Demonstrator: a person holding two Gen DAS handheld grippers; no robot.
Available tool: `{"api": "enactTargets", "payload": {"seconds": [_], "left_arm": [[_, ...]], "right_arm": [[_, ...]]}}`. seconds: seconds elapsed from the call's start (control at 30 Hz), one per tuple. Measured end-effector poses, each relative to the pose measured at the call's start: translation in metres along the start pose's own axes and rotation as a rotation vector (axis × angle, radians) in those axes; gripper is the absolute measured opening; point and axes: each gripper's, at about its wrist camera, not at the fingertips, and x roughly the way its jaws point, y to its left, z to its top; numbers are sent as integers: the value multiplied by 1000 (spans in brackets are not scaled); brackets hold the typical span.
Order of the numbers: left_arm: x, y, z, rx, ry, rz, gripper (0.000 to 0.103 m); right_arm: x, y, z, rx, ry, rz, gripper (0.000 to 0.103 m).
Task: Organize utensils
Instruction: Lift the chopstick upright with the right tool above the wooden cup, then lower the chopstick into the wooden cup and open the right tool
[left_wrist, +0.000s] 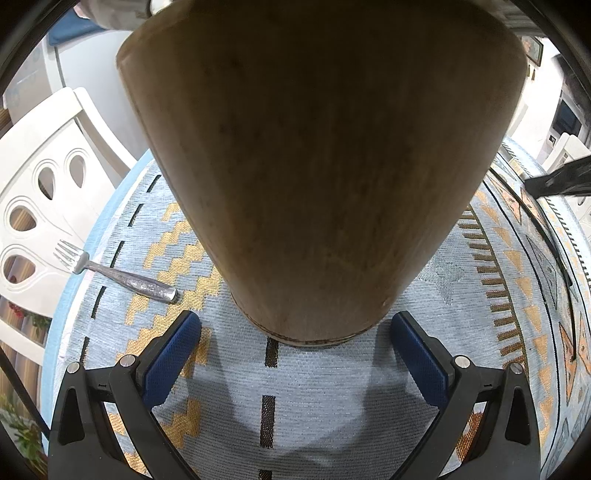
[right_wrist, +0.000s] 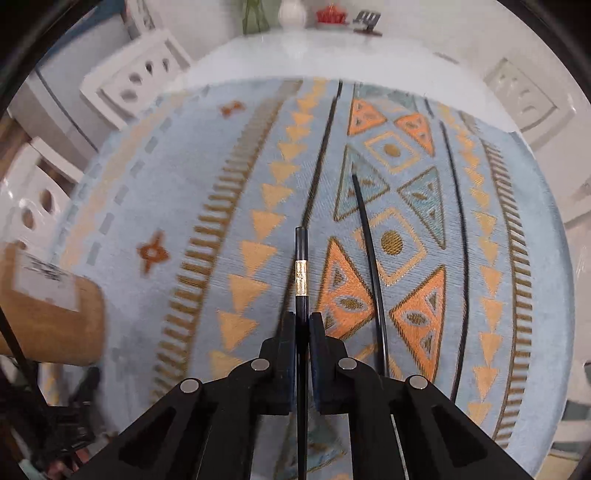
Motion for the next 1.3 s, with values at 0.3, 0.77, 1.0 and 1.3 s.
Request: {"api": "enactTargets", "payload": {"seconds": [0.3,0.77,1.0,1.3], "left_arm": [[3,1,0,0,0,0,103],[3,1,0,0,0,1,103],[3,0,0,0,0,1,103],[3,0,0,0,0,1,103]], "right_arm": [[-118,17,-30,85,-259,51,6],[-233,84,13,92,-614,138,6],[-268,145,50,-38,-712,282,6],[-238,206,67,-211,-648,373,6]]}}
